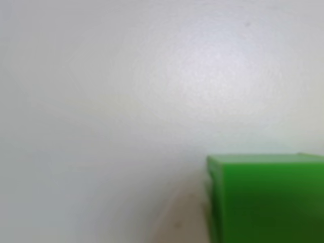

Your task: Pick up green cube and drop it in the blue box

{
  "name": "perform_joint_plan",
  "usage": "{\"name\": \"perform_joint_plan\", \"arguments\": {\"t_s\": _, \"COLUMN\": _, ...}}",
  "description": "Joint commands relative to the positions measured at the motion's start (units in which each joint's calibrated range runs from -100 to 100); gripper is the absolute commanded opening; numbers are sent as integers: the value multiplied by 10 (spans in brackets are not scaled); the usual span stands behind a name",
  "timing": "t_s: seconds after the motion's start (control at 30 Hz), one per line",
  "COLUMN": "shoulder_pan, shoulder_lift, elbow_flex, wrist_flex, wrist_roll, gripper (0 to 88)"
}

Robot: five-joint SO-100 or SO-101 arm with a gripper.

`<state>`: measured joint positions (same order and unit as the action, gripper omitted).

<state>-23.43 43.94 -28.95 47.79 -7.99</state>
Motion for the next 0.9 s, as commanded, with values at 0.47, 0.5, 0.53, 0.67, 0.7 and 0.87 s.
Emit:
{"name": "perform_joint_plan", "arguments": {"t_s": 0.47, "shoulder_pan": 8, "shoulder_lift": -25, "elbow_flex": -30, "wrist_flex": 22, "wrist_roll": 0, "gripper": 21}}
{"name": "perform_joint_plan", "arguments": {"t_s": 0.5, "shoulder_pan": 8, "shoulder_lift": -30, "elbow_flex": -31, "wrist_flex": 32, "wrist_roll": 0, "gripper": 21}}
{"name": "perform_joint_plan", "arguments": {"t_s": 0.53, "shoulder_pan": 8, "shoulder_lift": -37, "elbow_flex": -31, "wrist_flex": 41, "wrist_roll": 0, "gripper": 21}}
{"name": "perform_joint_plan", "arguments": {"t_s": 0.67, "shoulder_pan": 8, "shoulder_lift": -73, "elbow_flex": -30, "wrist_flex": 68, "wrist_roll": 0, "gripper": 21}}
{"name": "perform_joint_plan", "arguments": {"t_s": 0.7, "shoulder_pan": 8, "shoulder_lift": -82, "elbow_flex": -30, "wrist_flex": 75, "wrist_roll": 0, "gripper": 21}}
{"name": "perform_joint_plan", "arguments": {"t_s": 0.87, "shoulder_pan": 8, "shoulder_lift": -129, "elbow_flex": -30, "wrist_flex": 121, "wrist_roll": 0, "gripper": 21}}
